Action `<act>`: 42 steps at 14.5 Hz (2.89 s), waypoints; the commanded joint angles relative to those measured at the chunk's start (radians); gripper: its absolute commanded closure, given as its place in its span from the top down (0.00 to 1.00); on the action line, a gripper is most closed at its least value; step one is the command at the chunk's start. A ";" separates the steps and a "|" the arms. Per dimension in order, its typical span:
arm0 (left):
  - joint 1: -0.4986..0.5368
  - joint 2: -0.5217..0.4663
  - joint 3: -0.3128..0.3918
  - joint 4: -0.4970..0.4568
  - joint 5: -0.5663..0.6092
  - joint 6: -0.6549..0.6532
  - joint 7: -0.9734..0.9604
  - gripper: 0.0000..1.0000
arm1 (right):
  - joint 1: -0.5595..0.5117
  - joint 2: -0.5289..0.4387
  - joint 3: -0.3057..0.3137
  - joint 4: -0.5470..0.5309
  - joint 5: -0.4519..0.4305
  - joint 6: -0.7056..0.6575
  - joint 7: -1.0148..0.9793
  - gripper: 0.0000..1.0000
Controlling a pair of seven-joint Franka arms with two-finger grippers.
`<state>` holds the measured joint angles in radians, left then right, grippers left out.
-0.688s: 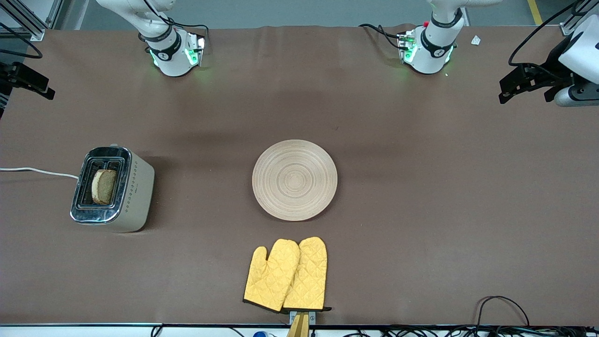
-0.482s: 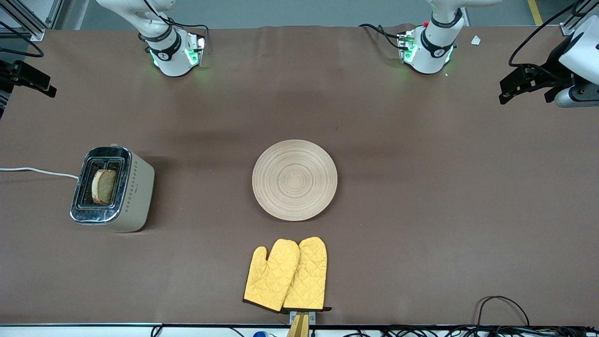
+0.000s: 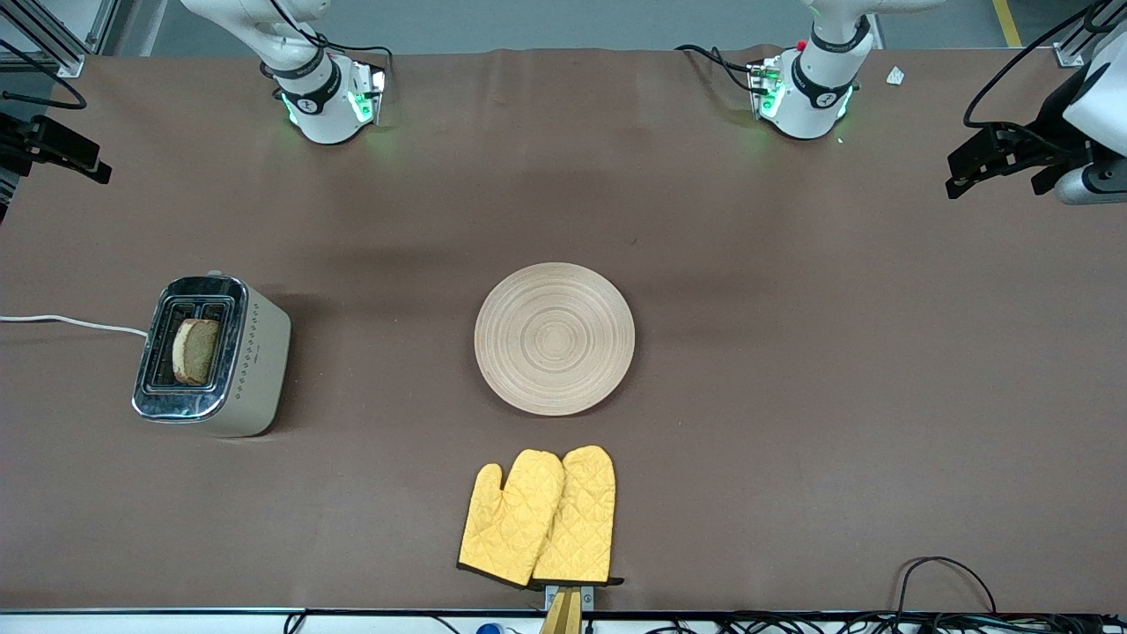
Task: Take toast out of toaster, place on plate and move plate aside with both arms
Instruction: 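Move the right gripper toward the chrome toaster, then lower the right gripper and grasp the toast slice in the toaster, then lift the toast out of the toaster with the right gripper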
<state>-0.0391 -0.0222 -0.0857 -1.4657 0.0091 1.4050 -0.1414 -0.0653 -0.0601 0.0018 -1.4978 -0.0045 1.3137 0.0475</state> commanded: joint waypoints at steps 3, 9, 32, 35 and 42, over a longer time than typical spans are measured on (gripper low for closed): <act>0.004 0.019 -0.003 0.035 0.005 -0.012 0.014 1.00 | -0.005 0.035 0.006 -0.073 0.021 0.120 -0.014 1.00; 0.002 0.019 -0.005 0.035 0.005 -0.012 0.014 1.00 | -0.002 0.107 0.006 -0.248 0.021 0.404 -0.011 1.00; -0.007 0.016 -0.009 0.033 0.011 -0.026 0.028 1.00 | -0.073 0.376 0.006 -0.233 0.021 0.648 -0.101 0.00; -0.013 0.033 -0.009 0.047 0.012 -0.021 0.040 1.00 | -0.059 0.339 0.018 -0.080 0.024 0.415 -0.094 0.00; -0.007 0.039 -0.008 0.054 0.011 -0.023 0.040 1.00 | 0.037 0.296 0.029 0.111 0.118 0.159 0.119 0.00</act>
<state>-0.0490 0.0033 -0.0923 -1.4444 0.0091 1.3996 -0.1168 -0.0854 0.2313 0.0312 -1.3868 0.0951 1.4806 0.0494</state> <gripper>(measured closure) 0.000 0.930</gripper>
